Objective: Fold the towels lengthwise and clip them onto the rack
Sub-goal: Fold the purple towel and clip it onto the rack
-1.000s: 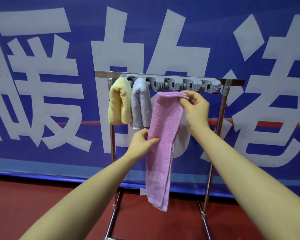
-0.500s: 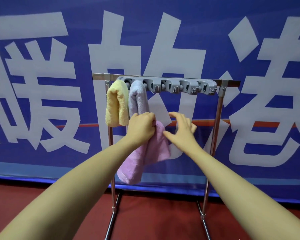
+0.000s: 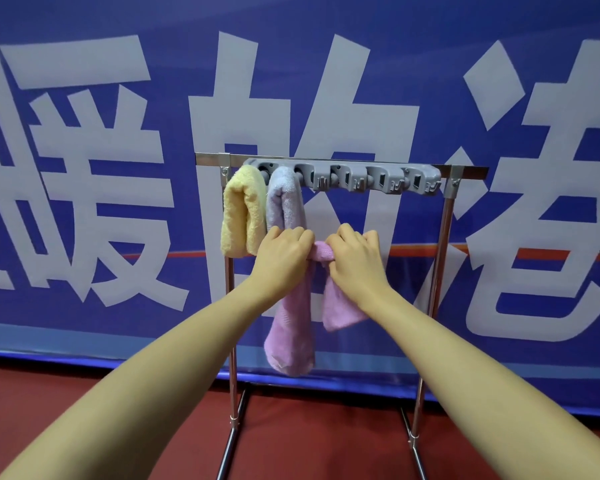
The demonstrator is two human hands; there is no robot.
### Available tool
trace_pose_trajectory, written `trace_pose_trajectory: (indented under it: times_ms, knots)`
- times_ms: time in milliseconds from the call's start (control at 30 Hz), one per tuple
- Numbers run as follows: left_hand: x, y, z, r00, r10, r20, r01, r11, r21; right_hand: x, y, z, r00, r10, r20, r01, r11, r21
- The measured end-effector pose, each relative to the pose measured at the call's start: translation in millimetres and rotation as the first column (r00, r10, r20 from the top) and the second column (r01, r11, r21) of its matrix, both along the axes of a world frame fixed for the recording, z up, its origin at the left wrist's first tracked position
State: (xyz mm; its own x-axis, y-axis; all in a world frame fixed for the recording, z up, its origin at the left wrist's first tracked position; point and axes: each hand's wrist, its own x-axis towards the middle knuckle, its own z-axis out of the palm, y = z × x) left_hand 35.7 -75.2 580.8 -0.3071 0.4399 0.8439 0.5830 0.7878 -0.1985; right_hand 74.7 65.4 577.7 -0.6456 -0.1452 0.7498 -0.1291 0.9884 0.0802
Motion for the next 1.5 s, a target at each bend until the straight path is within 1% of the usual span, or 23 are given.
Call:
trace_pose_trajectory:
  times_ms: [67, 100, 200, 233, 333, 467, 567, 633, 767, 833, 967, 1100, 1233, 1333, 1500]
  knots:
    - [4.5, 4.1, -9.1, 1.0, 0.023, -0.003, -0.023, 0.997, 0.075, 1.2, -0.5, 4.1, 0.996, 0.006, -0.091, -0.002, 0.999, 0.036]
    - [6.4, 6.1, -13.6, 0.999, 0.03, 0.03, -0.033, 0.994, 0.108, 1.8, -0.2, 4.9, 0.992, 0.02, -0.124, -0.015, 0.999, 0.04]
    - [5.3, 5.4, -22.6, 0.961, 0.094, 0.261, -0.136, 0.98, 0.147, 4.8, 4.8, 7.3, 0.977, 0.049, -0.209, -0.049, 0.999, 0.008]
    - [3.9, 3.7, -23.6, 0.943, 0.119, 0.311, -0.171, 0.975, 0.145, 5.9, 7.4, 8.0, 0.973, 0.042, -0.226, -0.043, 0.999, 0.001]
    - [4.5, 1.7, -20.4, 0.929, 0.131, 0.345, -0.19, 0.971, 0.142, 6.7, 15.7, 7.5, 0.969, 0.001, -0.247, -0.003, 1.0, -0.008]
    - [3.5, 4.9, -4.7, 0.963, 0.076, 0.26, -0.119, 0.981, 0.156, 1.5, 25.5, 3.0, 0.966, -0.093, -0.242, 0.088, 0.996, -0.031]
    - [3.1, 9.8, 12.4, 0.985, 0.117, 0.124, -0.129, 0.987, 0.094, -3.5, 29.8, 3.3, 0.964, -0.129, -0.232, 0.122, 0.992, -0.043]
    - [0.9, 14.4, 25.1, 0.99, 0.122, 0.071, -0.128, 0.989, 0.078, -5.8, 28.3, 10.1, 0.963, -0.137, -0.231, 0.133, 0.991, -0.032]
    - [-12.1, 21.9, 50.8, 0.993, 0.108, 0.045, -0.113, 0.986, 0.123, -16.5, 21.1, 35.2, 0.963, -0.155, -0.223, 0.15, 0.988, -0.039]
    - [-21.5, 24.2, 65.9, 0.994, 0.105, 0.006, -0.105, 0.986, 0.127, -26.2, 21.3, 48.6, 0.964, -0.155, -0.217, 0.147, 0.988, -0.054]
    - [-45.8, 30.5, 91.9, 0.985, 0.167, -0.053, -0.162, 0.983, 0.091, -47.6, 27.4, 74.3, 0.972, -0.132, -0.192, 0.114, 0.988, -0.101]
    - [-70.1, 38.5, 106.3, 0.977, 0.196, -0.084, -0.187, 0.977, 0.102, -70.6, 32.4, 92.8, 0.98, -0.102, -0.172, 0.081, 0.989, -0.122]
    - [-89.6, 43.0, 112.9, 0.98, 0.185, -0.071, -0.178, 0.98, 0.086, -96.7, 37.7, 99.4, 0.977, -0.095, -0.19, 0.077, 0.992, -0.1]
    - [-103.3, 48.0, 116.4, 0.978, 0.194, -0.079, -0.185, 0.977, 0.101, -116.8, 39.1, 97.5, 0.96, -0.134, -0.247, 0.118, 0.99, -0.08]
    - [-121.6, 61.0, 123.1, 0.953, 0.223, -0.204, -0.198, 0.971, 0.136, -138.0, 41.9, 91.6, 0.941, -0.184, -0.285, 0.166, 0.982, -0.086]
